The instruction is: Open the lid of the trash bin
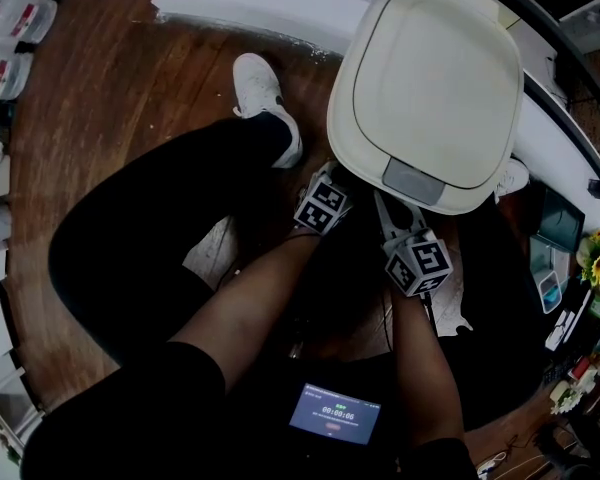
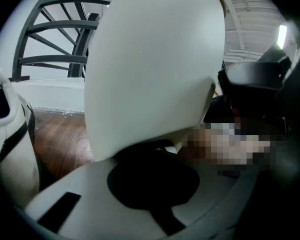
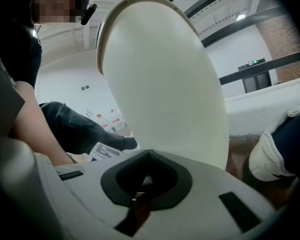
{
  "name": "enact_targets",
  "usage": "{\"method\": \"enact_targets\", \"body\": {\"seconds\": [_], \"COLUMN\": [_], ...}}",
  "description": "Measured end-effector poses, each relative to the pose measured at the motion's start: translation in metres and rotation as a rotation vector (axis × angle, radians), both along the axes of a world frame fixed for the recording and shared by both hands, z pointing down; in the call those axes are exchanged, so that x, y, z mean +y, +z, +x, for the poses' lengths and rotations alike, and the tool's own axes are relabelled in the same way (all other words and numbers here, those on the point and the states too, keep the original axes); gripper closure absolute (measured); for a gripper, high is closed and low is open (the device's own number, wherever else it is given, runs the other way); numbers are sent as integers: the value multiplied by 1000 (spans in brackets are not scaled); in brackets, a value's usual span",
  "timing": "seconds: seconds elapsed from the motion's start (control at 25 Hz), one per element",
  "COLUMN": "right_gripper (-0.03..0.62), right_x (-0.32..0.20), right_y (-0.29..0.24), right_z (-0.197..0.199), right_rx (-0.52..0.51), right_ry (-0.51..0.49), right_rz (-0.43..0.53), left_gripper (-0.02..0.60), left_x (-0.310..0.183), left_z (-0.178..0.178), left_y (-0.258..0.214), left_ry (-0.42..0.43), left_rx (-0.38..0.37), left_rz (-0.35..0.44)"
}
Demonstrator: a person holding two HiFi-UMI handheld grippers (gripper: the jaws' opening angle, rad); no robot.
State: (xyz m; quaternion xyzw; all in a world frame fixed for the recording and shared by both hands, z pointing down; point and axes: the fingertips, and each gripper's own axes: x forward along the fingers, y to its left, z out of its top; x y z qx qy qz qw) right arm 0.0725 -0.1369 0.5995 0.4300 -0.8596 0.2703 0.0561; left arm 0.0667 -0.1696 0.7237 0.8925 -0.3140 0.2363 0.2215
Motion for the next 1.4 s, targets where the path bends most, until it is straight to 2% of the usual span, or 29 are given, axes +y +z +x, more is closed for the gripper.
{"method": "enact_targets", "body": {"seconds": [0.12, 0.28, 0.56, 0.84, 1.4], "right_gripper": [574, 574, 574, 574, 574], "right_x": [-2, -3, -4, -1, 0], "right_y": [1, -2, -5, -8, -10], "right_z": [-1, 1, 3, 8, 10], "right_rx": [-3, -6, -24, -26, -26], "right_ry": [-3, 0, 10, 14, 21], "right_rz": [-4, -12, -15, -16, -12], "left_gripper": [548, 548, 548, 548, 549], "left_x": [-1, -1, 0, 1, 1], "left_z": [-4, -1, -2, -1, -1], "left_y": [10, 12, 15, 19, 22], "left_ry": [15, -8, -14, -40, -29], "left_rx": [-58, -33, -118, -125, -154], "left_rz": [-19, -35, -66, -112, -160]}}
